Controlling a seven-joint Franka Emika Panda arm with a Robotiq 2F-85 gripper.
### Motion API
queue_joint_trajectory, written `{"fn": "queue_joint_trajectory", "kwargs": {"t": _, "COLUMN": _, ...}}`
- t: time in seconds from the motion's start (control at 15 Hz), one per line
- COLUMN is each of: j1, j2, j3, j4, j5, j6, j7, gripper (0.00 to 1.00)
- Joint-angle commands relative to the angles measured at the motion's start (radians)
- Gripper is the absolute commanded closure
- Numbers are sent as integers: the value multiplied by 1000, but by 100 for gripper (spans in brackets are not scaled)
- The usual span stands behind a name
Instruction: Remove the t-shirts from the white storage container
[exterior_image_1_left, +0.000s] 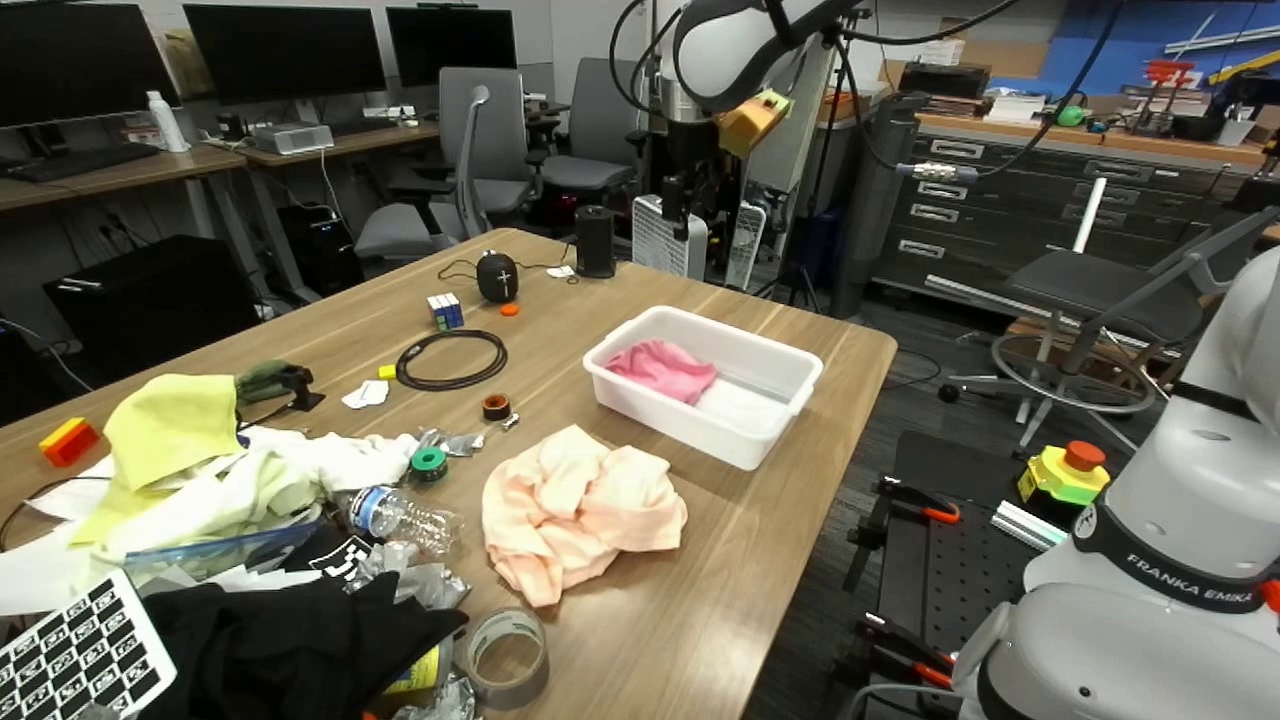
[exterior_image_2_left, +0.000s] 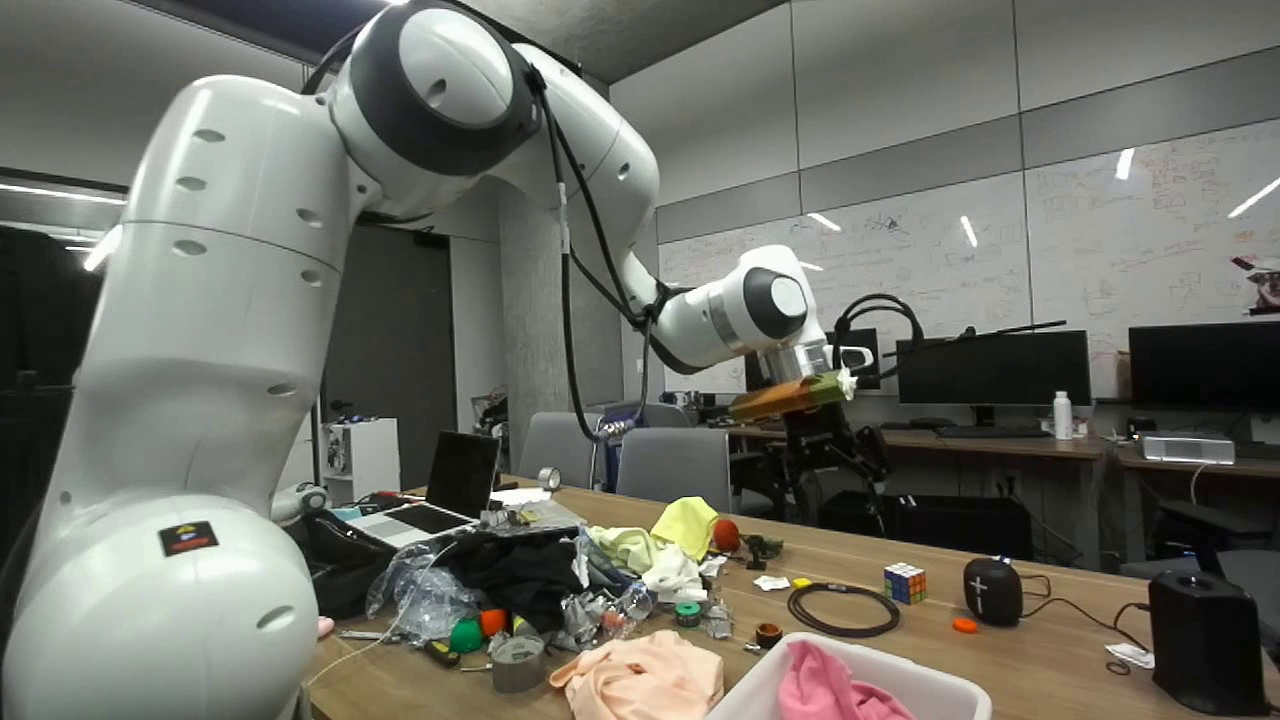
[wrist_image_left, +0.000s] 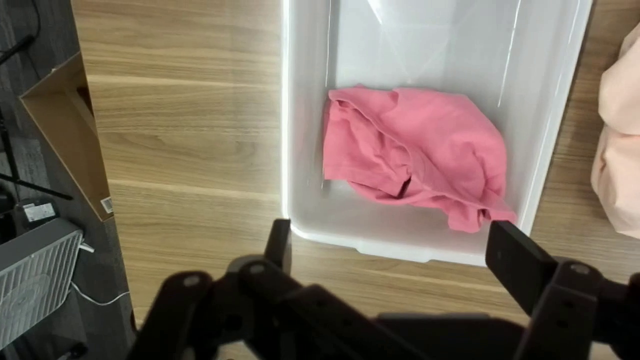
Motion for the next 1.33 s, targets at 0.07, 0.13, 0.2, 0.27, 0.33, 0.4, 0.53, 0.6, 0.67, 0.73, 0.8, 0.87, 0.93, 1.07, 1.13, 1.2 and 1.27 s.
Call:
{"fn": "queue_joint_trajectory", "kwargs": {"t": 0.07, "j1": -27, "j2": 113, "j3": -5, "j4": 86, "j5": 50, "j6": 9, "j7": -71, "gripper": 0}}
{"fn": "queue_joint_trajectory", "kwargs": {"t": 0.13, "j1": -32, "j2": 133, "j3": -2, "j4": 100, "j5": 60, "j6": 9, "j7": -81, "gripper": 0}}
{"fn": "queue_joint_trajectory", "kwargs": {"t": 0.2, "j1": -36, "j2": 153, "j3": -1, "j4": 114, "j5": 66, "j6": 12, "j7": -88, "gripper": 0}}
{"fn": "queue_joint_trajectory", "kwargs": {"t": 0.27, "j1": -41, "j2": 172, "j3": 2, "j4": 127, "j5": 75, "j6": 19, "j7": -98, "gripper": 0}}
{"fn": "queue_joint_trajectory", "kwargs": {"t": 0.33, "j1": -44, "j2": 191, "j3": 4, "j4": 141, "j5": 83, "j6": 28, "j7": -103, "gripper": 0}}
{"fn": "queue_joint_trajectory", "kwargs": {"t": 0.4, "j1": -48, "j2": 208, "j3": 7, "j4": 153, "j5": 94, "j6": 41, "j7": -115, "gripper": 0}}
{"fn": "queue_joint_trajectory", "kwargs": {"t": 0.53, "j1": -52, "j2": 248, "j3": 8, "j4": 176, "j5": 102, "j6": 70, "j7": -124, "gripper": 0}}
{"fn": "queue_joint_trajectory", "kwargs": {"t": 0.6, "j1": -53, "j2": 271, "j3": 8, "j4": 195, "j5": 103, "j6": 73, "j7": -124, "gripper": 0}}
{"fn": "queue_joint_trajectory", "kwargs": {"t": 0.67, "j1": -55, "j2": 293, "j3": 9, "j4": 210, "j5": 103, "j6": 74, "j7": -127, "gripper": 0}}
{"fn": "queue_joint_trajectory", "kwargs": {"t": 0.73, "j1": -54, "j2": 314, "j3": 9, "j4": 226, "j5": 102, "j6": 71, "j7": -124, "gripper": 0}}
{"fn": "queue_joint_trajectory", "kwargs": {"t": 0.8, "j1": -58, "j2": 337, "j3": 11, "j4": 248, "j5": 107, "j6": 64, "j7": -129, "gripper": 0}}
{"fn": "queue_joint_trajectory", "kwargs": {"t": 0.87, "j1": -59, "j2": 359, "j3": 14, "j4": 272, "j5": 113, "j6": 51, "j7": -132, "gripper": 0}}
{"fn": "queue_joint_trajectory", "kwargs": {"t": 0.93, "j1": -60, "j2": 379, "j3": 15, "j4": 289, "j5": 115, "j6": 46, "j7": -133, "gripper": 0}}
{"fn": "queue_joint_trajectory", "kwargs": {"t": 1.07, "j1": -62, "j2": 418, "j3": 21, "j4": 314, "j5": 125, "j6": 41, "j7": -132, "gripper": 0}}
{"fn": "queue_joint_trajectory", "kwargs": {"t": 1.13, "j1": -64, "j2": 435, "j3": 25, "j4": 325, "j5": 132, "j6": 40, "j7": -131, "gripper": 0}}
{"fn": "queue_joint_trajectory", "kwargs": {"t": 1.2, "j1": -64, "j2": 452, "j3": 29, "j4": 332, "j5": 141, "j6": 38, "j7": -129, "gripper": 0}}
{"fn": "queue_joint_trajectory", "kwargs": {"t": 1.27, "j1": -65, "j2": 466, "j3": 32, "j4": 340, "j5": 146, "j6": 30, "j7": -130, "gripper": 0}}
